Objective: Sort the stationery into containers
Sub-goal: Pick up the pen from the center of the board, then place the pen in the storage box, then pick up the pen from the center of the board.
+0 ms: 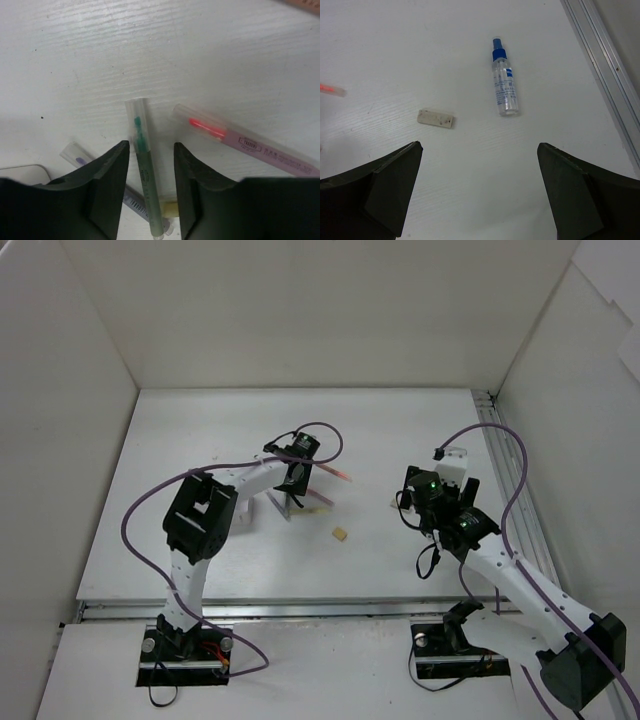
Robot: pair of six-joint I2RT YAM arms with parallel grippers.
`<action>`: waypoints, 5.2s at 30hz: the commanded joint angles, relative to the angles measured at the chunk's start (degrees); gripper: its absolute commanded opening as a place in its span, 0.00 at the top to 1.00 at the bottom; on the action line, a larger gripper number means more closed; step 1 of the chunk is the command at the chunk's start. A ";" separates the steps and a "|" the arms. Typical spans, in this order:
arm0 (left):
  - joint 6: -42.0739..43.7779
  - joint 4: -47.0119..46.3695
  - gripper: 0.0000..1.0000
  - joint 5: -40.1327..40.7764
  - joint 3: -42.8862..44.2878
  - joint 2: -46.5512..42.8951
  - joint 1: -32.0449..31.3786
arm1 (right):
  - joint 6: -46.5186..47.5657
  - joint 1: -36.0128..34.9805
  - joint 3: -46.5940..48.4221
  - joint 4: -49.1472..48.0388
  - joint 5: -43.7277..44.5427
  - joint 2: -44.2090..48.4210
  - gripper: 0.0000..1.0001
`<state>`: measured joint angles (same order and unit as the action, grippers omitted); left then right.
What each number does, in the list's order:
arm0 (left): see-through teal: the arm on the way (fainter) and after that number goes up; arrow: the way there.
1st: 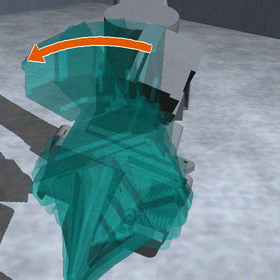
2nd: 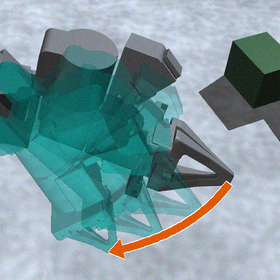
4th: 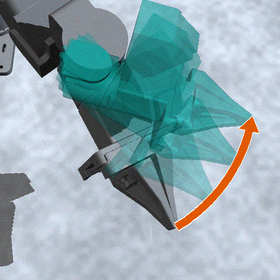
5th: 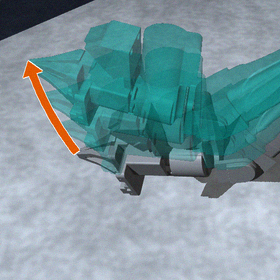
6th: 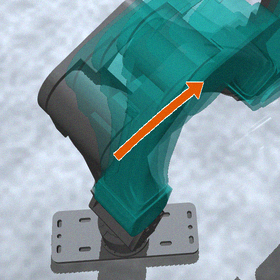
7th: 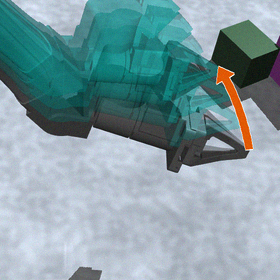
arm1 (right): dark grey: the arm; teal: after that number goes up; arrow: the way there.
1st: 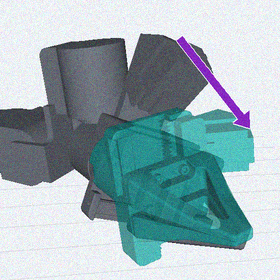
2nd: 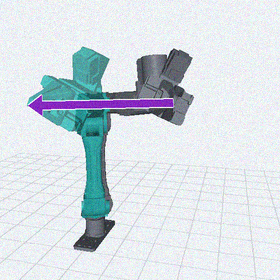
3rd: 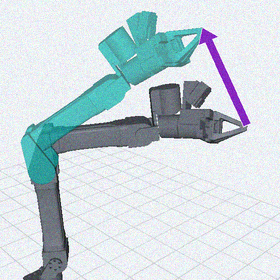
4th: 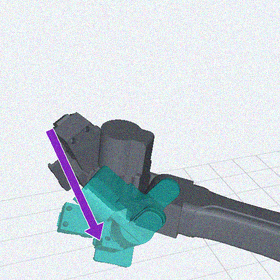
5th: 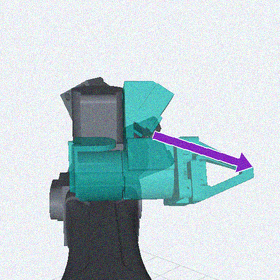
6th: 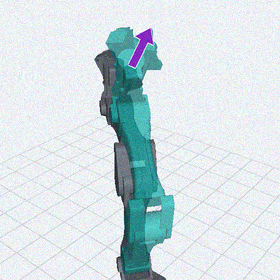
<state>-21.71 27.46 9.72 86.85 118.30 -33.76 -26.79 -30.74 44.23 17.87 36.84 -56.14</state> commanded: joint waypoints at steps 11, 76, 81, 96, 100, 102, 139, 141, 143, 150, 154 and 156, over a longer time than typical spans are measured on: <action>0.62 -1.71 1.00 0.92 0.69 -4.83 -0.34 | -0.20 0.33 1.92 -0.38 1.13 1.12 0.02; 7.30 -71.14 1.00 42.57 -52.75 -46.67 13.54 | 1.56 -1.16 2.00 -0.73 3.33 0.68 0.02; 8.79 -73.34 1.00 42.85 -53.89 -47.63 13.54 | 1.65 -1.25 2.00 -0.73 3.33 0.59 0.02; -1.74 -57.80 0.79 45.21 -50.99 -46.67 12.23 | 1.21 -1.25 2.00 -0.73 2.80 0.86 0.02; -1.05 -55.94 0.60 45.66 -50.64 -50.35 11.52 | 1.30 -1.16 2.00 -0.82 1.83 1.03 0.02; -1.57 -50.62 0.41 45.13 -49.24 -53.15 11.52 | 2.08 -1.25 2.35 -0.90 0.00 1.03 0.02; -6.15 -4.70 0.00 0.65 -41.58 -84.29 8.62 | 27.75 4.11 42.08 -13.65 -52.60 -63.82 0.04; -5.71 -4.53 0.00 1.35 -41.32 -84.55 8.62 | 27.66 4.11 42.52 -13.21 -51.00 -65.14 0.04; -5.88 -4.26 0.00 2.67 -41.15 -84.55 8.62 | 27.31 3.94 42.96 -12.95 -48.63 -65.94 0.05; -5.71 -3.82 0.00 4.43 -41.06 -84.29 8.62 | 28.18 1.92 43.67 -11.28 -41.34 -68.14 0.26; -5.71 -3.99 0.00 5.49 -40.88 -83.94 8.62 | 30.03 -2.38 42.87 -10.66 -30.63 -67.79 0.56; -5.71 -4.00 0.00 5.58 -40.79 -83.67 8.62 | 30.39 -3.36 42.17 -10.49 -29.11 -67.18 0.65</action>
<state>-28.51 24.86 13.85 44.07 33.54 -24.80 2.09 -31.53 87.24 3.51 0.43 -123.37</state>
